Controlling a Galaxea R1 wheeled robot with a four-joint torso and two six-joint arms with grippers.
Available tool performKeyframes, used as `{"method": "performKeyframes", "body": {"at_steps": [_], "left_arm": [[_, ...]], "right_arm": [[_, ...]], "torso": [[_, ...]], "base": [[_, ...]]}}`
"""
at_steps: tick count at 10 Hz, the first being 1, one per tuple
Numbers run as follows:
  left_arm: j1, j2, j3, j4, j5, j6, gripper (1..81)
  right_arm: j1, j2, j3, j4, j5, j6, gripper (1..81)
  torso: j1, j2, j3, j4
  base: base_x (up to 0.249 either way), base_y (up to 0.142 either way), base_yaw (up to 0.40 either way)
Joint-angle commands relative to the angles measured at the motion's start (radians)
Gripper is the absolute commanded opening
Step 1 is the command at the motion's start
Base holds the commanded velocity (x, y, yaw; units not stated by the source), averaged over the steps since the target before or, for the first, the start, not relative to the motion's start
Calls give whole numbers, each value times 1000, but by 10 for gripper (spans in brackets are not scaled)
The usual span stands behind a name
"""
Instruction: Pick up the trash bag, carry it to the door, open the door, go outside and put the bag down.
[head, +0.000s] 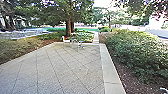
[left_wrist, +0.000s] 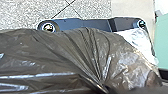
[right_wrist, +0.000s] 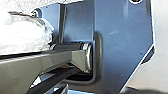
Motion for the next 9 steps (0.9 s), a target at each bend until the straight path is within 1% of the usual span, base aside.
{"method": "performKeyframes", "body": {"at_steps": [1, 2, 5, 6, 7, 8, 9], "left_arm": [[-60, -16, 3, -9, 53, -3, 10], [-65, -20, 3, -15, 53, -3, 10], [-82, -40, 23, -32, 53, -3, 10], [-91, -63, 55, -48, 55, -5, 10], [-106, -91, 93, -70, 56, -5, 10], [-123, -123, 144, -99, 62, -5, 10], [-142, -158, 203, -116, 64, -5, 10]], "right_arm": [[43, 7, 7, -4, -56, -1, 811], [41, 7, 7, -4, -56, -1, 811], [40, 7, 7, -4, -56, -1, 811], [38, 6, 7, -4, -55, -1, 811], [38, 4, 7, -3, -55, -1, 811], [38, 4, 7, -3, -55, -1, 811], [37, 4, 7, -4, -56, -1, 811]], "torso": [[0, 0, 0, 88], [0, 0, 0, 127], [0, 0, 0, 229], [0, 0, -24, 263], [0, 0, 0, 199], [0, 0, 0, 227], [0, 0, 0, 239]], "base": [[0, 0, 0], [0, 0, 0], [0, 0, 0], [0, 0, 0], [0, 0, 0], [0, 0, 0], [0, 0, 0]]}}
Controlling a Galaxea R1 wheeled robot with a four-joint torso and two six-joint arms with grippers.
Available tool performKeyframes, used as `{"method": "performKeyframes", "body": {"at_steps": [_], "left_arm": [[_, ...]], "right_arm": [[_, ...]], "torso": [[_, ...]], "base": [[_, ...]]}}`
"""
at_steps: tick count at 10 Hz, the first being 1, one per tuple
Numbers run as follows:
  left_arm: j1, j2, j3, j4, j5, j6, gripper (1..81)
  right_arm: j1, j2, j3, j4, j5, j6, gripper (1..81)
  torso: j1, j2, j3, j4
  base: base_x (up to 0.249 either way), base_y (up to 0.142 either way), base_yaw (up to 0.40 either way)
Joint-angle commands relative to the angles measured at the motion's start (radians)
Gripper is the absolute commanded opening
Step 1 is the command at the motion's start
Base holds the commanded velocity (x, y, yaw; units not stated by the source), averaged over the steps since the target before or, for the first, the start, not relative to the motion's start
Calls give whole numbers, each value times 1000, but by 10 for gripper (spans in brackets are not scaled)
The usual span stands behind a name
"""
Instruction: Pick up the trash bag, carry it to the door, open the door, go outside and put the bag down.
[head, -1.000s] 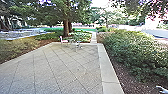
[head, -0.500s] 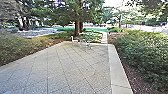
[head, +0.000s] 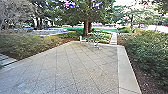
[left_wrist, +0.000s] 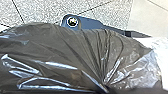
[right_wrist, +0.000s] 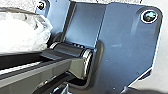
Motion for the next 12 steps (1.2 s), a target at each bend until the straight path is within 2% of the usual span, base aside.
{"method": "performKeyframes", "body": {"at_steps": [1, 2, 4, 7, 10, 11, 12], "left_arm": [[-120, -103, 169, -72, 60, -2, 10], [-137, -135, 218, -86, 60, -2, 10], [-179, -180, 262, -104, 72, -2, 10], [-286, -238, 317, -161, 141, -2, 10], [-413, -281, 319, -233, 207, -2, 10], [-447, -293, 313, -254, 224, -2, 10], [-481, -300, 301, -267, 238, -2, 10]], "right_arm": [[36, 11, 7, -5, -60, -2, 811], [36, 11, 9, -5, -60, -2, 811], [36, 11, 10, -5, -60, -2, 811], [35, 8, 7, -4, -60, -2, 811], [38, 8, 10, -2, -61, -2, 811], [38, 8, 7, 0, -60, -2, 811], [40, 8, 9, 0, -61, -2, 811]], "torso": [[0, 0, -41, 0], [0, 0, -64, -1], [0, 0, -143, -1], [0, 0, -243, -1], [1, 1, -342, -1], [1, 1, -328, -1], [1, 1, -345, -1]], "base": [[0, 0, 0], [0, 0, 0], [0, 0, 0], [0, 0, 0], [0, 0, 0], [0, 0, 0], [0, 0, 0]]}}
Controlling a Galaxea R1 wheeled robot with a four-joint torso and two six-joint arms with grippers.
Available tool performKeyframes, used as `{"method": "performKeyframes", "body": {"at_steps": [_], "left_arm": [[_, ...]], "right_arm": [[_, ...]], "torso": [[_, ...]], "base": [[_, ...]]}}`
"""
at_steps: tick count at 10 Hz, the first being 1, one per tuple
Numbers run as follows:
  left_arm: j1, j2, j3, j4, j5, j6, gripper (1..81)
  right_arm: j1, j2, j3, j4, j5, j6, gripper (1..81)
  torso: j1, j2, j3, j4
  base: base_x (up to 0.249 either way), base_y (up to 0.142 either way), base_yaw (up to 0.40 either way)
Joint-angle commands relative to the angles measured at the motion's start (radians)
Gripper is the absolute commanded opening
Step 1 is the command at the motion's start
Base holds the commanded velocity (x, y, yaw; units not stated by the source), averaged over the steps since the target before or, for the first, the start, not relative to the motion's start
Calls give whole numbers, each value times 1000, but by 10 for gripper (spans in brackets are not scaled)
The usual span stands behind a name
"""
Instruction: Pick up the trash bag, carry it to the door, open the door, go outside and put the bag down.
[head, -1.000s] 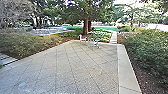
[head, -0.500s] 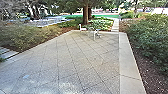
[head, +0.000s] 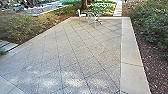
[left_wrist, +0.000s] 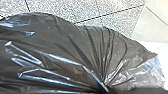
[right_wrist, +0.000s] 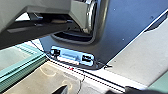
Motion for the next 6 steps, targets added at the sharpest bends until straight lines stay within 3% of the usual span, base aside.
{"method": "performKeyframes", "body": {"at_steps": [1, 3, 6], "left_arm": [[-145, -67, -55, -71, 143, -2, 10], [-222, -64, -109, -94, 203, -2, 10], [-349, -55, -190, -125, 294, -2, 10]], "right_arm": [[2, 27, 14, -10, -74, -9, 811], [-1, 23, 14, -8, -72, -9, 811], [1, 19, 14, -8, -72, -9, 811]], "torso": [[0, 0, 3, 0], [0, 0, -23, 0], [0, 1, -23, 0]], "base": [[0, 0, 0], [0, 0, 0], [0, 0, 0]]}}
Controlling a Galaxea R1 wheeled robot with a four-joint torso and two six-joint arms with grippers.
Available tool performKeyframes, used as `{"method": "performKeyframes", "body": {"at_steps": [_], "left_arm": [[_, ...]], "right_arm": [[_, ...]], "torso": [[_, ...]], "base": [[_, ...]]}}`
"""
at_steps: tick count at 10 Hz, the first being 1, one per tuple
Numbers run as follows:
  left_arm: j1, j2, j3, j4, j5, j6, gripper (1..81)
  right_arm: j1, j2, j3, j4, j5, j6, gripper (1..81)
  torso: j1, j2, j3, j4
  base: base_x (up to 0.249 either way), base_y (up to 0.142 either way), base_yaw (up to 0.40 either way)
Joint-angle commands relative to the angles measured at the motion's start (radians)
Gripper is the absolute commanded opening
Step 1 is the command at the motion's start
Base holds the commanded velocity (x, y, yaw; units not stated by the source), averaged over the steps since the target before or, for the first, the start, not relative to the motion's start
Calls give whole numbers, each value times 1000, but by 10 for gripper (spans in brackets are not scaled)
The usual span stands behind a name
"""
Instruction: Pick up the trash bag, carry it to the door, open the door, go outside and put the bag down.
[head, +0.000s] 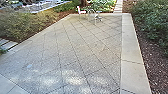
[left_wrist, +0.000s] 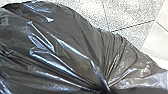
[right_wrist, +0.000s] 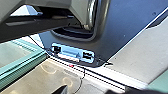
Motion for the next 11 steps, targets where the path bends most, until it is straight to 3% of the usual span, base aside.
{"method": "performKeyframes", "body": {"at_steps": [1, 4, 8, 11], "left_arm": [[-194, -41, -88, -40, 158, -2, 10], [-325, -42, -149, -58, 258, -2, 10], [-457, -59, -155, -60, 371, -2, 10], [-513, -77, -155, -69, 405, -2, 10]], "right_arm": [[-6, 20, 14, -7, -72, -1, 811], [-8, 19, 14, -7, -72, 0, 811], [-8, 19, 18, -7, -72, 6, 811], [-8, 19, 15, -5, -72, 9, 811]], "torso": [[0, 0, 0, 0], [0, 0, -1, 0], [0, 0, -2, 0], [0, 0, -2, 0]], "base": [[0, 0, 0], [0, 0, 0], [0, 0, 0], [0, 0, 0]]}}
